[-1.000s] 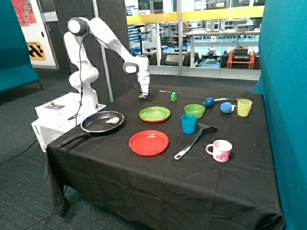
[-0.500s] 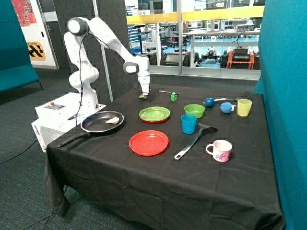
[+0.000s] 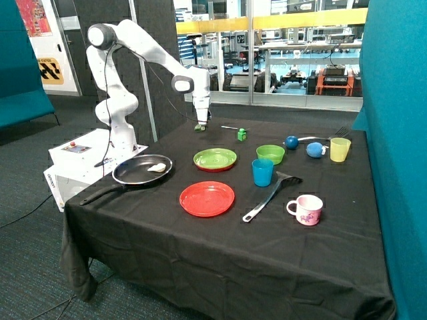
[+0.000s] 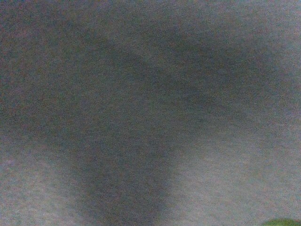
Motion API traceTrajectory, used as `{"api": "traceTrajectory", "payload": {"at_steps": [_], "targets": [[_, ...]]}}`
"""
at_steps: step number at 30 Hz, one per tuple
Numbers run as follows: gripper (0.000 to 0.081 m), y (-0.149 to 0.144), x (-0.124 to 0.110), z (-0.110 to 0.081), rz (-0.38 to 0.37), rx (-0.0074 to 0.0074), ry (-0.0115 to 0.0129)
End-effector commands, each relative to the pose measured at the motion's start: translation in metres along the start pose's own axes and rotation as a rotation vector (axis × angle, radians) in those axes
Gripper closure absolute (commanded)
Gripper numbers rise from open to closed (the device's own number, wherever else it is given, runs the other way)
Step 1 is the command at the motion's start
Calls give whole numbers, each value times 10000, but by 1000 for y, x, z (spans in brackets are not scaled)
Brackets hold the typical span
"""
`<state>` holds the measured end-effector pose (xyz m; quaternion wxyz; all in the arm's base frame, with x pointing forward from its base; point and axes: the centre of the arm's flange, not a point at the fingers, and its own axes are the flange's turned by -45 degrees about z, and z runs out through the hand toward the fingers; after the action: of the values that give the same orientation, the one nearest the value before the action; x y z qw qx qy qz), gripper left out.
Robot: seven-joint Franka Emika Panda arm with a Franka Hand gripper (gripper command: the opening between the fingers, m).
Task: Cook the vegetables
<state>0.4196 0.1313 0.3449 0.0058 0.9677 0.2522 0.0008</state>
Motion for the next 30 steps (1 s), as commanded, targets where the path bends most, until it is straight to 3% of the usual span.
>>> {"api": "traceTrajectory", "payload": {"at_steps": [1,12,14,18,24,30], "targets": [[808,38,-6,-26,1055,117,7],[808,95,-23,-37,2137,117,1],[808,110,-29,-39,2843,117,-3],[808,126,-37,-41,3019,117,-4],[808,165,-56,-43,3994,117,-10],[808,194,-75,-42,4319,117,-12]]}}
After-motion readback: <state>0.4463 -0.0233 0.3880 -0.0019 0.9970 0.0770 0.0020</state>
